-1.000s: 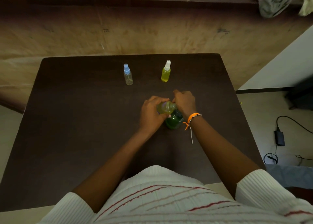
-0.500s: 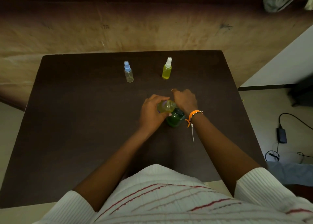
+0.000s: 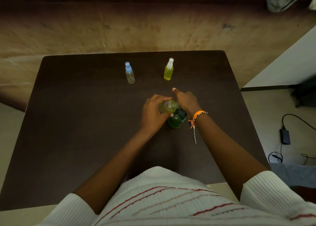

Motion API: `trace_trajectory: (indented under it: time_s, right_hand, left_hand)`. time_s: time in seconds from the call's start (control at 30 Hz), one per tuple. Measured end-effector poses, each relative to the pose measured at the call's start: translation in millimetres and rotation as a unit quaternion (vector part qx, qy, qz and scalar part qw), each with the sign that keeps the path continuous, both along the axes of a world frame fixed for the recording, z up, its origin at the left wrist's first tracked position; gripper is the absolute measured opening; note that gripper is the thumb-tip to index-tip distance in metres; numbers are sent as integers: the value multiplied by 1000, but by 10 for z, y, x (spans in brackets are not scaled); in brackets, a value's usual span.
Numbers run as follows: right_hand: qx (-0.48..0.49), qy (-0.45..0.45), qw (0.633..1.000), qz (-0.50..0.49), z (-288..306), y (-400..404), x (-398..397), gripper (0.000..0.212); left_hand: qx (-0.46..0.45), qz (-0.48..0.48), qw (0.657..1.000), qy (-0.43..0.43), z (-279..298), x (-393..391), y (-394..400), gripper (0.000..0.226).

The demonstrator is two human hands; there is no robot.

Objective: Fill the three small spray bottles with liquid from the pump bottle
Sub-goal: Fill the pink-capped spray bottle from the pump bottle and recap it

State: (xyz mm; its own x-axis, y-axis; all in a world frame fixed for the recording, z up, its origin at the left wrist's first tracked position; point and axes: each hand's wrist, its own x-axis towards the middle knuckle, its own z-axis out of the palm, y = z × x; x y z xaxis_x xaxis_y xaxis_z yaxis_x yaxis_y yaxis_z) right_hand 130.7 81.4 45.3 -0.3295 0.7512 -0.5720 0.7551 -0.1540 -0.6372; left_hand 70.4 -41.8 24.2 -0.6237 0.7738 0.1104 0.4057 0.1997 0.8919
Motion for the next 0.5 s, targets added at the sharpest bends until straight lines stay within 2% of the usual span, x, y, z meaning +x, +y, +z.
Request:
trace_trajectory:
  time_s: [0.2, 0.33, 0.4, 0.5]
  right_hand:
    - [17, -15, 1000, -1, -33, 14, -11, 70]
    - [-106, 59, 993, 14, 12, -12, -22, 90]
    - [-135, 71, 988, 25, 20, -16, -23, 93]
    - [-74, 51, 996, 24, -11, -1, -19, 81]
  left_hand:
    - [-6, 1, 1000, 3, -38, -18, 2, 52]
    - [1, 1, 1000, 2, -1, -23, -7, 50]
    - [-1, 3, 1000, -1, 18, -12, -6, 50]
    - [-3, 0, 1000, 1, 30, -5, -1, 51]
